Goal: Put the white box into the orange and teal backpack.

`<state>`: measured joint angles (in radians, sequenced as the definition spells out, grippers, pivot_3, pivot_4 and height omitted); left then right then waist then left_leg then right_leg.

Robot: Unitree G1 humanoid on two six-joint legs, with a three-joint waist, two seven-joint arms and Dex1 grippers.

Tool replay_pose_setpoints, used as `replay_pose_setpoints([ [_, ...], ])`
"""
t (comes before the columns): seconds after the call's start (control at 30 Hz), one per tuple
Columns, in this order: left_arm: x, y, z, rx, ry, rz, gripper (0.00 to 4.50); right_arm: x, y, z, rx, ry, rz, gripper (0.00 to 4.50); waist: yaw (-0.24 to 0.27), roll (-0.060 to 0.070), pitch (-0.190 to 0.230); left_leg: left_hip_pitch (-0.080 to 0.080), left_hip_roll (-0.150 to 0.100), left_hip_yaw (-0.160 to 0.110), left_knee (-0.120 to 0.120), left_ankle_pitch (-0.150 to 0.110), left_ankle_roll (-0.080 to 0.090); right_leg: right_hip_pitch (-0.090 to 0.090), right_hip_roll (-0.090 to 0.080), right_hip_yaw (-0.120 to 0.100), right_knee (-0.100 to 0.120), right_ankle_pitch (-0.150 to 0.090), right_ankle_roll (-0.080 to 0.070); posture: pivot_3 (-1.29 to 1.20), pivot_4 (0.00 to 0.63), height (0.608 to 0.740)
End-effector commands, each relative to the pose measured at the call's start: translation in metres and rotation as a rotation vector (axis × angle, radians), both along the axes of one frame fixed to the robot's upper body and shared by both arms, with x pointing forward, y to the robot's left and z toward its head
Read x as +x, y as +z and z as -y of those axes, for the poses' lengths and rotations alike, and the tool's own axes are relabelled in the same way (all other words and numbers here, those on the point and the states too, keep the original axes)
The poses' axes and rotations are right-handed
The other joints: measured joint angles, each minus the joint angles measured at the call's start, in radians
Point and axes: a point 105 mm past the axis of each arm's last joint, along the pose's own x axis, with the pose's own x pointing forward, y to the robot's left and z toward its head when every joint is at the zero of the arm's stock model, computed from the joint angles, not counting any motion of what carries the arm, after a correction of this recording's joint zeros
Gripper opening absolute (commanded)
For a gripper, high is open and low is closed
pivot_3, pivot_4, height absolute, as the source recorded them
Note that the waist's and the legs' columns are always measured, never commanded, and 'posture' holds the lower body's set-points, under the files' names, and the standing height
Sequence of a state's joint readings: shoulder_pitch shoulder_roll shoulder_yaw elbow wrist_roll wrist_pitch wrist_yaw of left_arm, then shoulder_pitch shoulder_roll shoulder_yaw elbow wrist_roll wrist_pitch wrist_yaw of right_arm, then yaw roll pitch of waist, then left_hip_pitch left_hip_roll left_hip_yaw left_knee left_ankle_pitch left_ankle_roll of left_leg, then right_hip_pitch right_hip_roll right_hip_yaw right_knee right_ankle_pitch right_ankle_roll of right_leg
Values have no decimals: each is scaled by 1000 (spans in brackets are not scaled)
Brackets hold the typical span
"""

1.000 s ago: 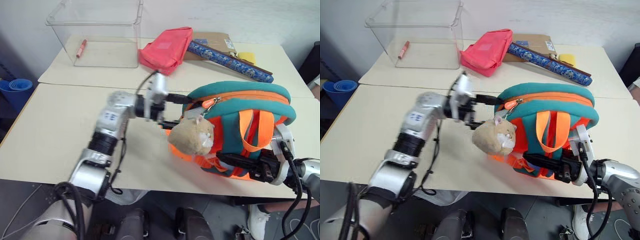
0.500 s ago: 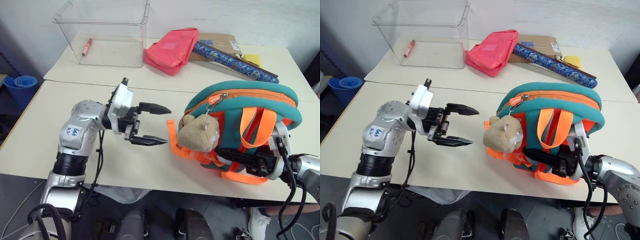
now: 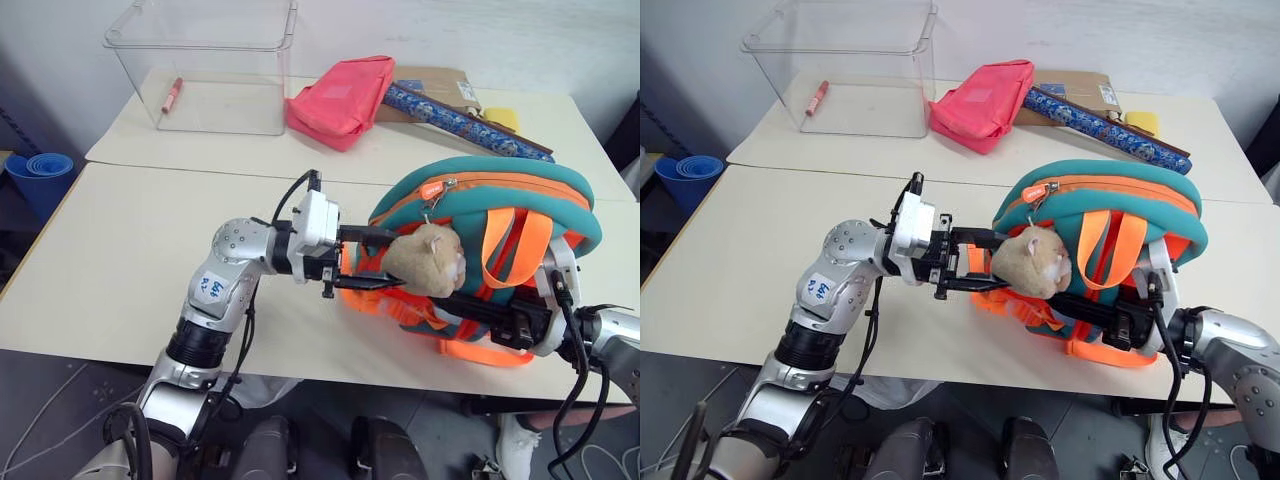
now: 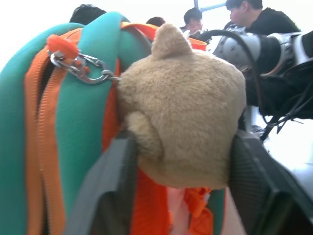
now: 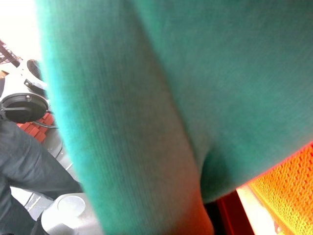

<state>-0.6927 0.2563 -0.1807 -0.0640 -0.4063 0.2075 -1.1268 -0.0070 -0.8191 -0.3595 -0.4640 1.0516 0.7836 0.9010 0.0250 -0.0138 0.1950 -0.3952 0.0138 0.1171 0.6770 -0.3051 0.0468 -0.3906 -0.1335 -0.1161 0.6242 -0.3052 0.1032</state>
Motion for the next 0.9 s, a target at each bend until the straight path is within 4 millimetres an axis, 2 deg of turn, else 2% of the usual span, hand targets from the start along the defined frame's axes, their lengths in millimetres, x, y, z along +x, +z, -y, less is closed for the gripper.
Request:
replay_pose_setpoints([
  [0.03,4,14,-10,-49,35,19,1250,-5,3,-1,15,-6,27,0,0,0,0,0,0,0,0,0,0,0,0,0,0,0,0,0,150,740],
  [0.13,13,23,-29,-70,72,-13,758,-5,1,0,18,-20,28,0,0,0,0,0,0,0,0,0,0,0,0,0,0,0,0,0,150,740],
  [0.23,30,33,-55,-48,142,-58,685,-6,1,2,25,-36,31,0,-1,0,0,0,0,0,1,0,0,0,0,0,0,0,0,0,150,740],
  [0.27,40,33,-70,-12,191,-54,685,-6,1,4,28,-45,33,0,-1,0,0,0,0,0,1,0,0,0,0,0,1,0,0,0,150,740],
  [0.33,63,28,-101,84,321,-55,685,-6,0,6,36,-66,37,0,-3,0,0,0,0,0,1,0,0,0,1,0,1,0,0,0,150,740],
  [0.37,70,25,-110,120,366,-58,685,-7,0,7,37,-72,39,0,-4,0,0,0,0,0,0,0,0,-1,1,0,1,0,0,0,150,740],
  [0.43,90,15,-124,191,484,-78,685,-8,-1,8,42,-82,40,0,-2,0,0,1,0,2,-1,-1,0,-1,2,-1,1,0,0,0,150,740],
  [0.5,107,-5,-135,330,602,-61,685,-9,-2,9,45,-92,38,0,2,0,0,0,0,2,0,-1,0,-1,2,-1,1,0,0,0,150,740],
  [0.6,109,-29,-129,421,573,-69,685,-11,-3,10,51,-108,35,0,2,0,0,0,-2,1,0,-2,2,-1,2,0,1,0,0,0,150,740],
  [0.73,90,-70,-91,465,409,-105,685,-10,-7,11,63,-132,31,0,1,0,0,-1,-2,1,0,-3,3,-1,0,0,2,1,1,0,150,740],
  [0.83,80,-81,-67,420,341,-124,685,-9,-10,13,69,-146,27,0,0,0,0,-3,-1,1,2,-3,3,-1,0,0,2,1,2,0,150,740],
  [0.9,75,-76,-53,343,320,-149,685,-7,-12,15,74,-159,28,0,-1,0,0,-3,0,0,4,-3,3,-2,0,0,2,1,2,0,150,740],
])
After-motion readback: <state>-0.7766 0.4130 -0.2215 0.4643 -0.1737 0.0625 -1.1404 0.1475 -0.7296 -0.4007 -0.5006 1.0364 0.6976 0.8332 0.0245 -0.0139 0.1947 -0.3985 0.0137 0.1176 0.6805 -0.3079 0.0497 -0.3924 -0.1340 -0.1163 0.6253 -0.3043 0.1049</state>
